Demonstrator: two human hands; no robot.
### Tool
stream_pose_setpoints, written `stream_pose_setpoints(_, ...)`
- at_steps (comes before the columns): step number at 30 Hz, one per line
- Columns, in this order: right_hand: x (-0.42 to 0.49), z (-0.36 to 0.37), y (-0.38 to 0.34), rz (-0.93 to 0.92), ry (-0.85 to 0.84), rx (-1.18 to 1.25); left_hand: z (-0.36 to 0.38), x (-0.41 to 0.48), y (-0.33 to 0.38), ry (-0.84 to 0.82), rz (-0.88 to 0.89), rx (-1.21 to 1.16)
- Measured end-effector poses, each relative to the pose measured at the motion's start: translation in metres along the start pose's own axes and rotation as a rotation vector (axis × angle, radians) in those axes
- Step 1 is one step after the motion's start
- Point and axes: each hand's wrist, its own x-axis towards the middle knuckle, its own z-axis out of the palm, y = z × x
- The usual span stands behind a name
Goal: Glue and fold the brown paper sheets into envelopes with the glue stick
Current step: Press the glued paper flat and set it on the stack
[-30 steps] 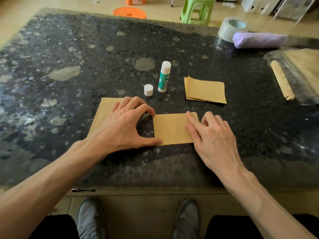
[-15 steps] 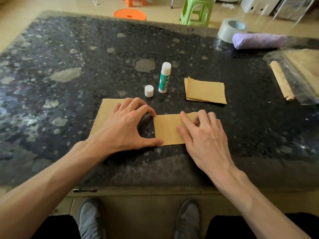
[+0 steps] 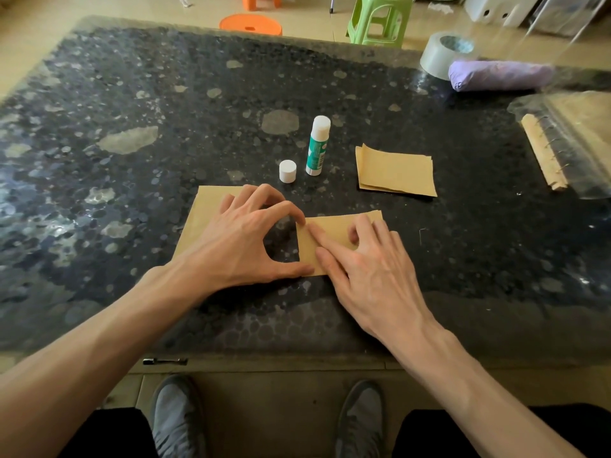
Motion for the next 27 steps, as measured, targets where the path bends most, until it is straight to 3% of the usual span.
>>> stream_pose_setpoints(15, -0.019, -0.012, 0.035, 0.229, 0.048, -0.092, -0.004, 0.002, -0.001, -0.053, -0.018, 0.025)
stream_pose_setpoints(27, -0.006, -0.008, -0.003, 0.069, 0.025, 0.001, -0.002, 0.002, 0.001, -0.030, -0.020, 0.022)
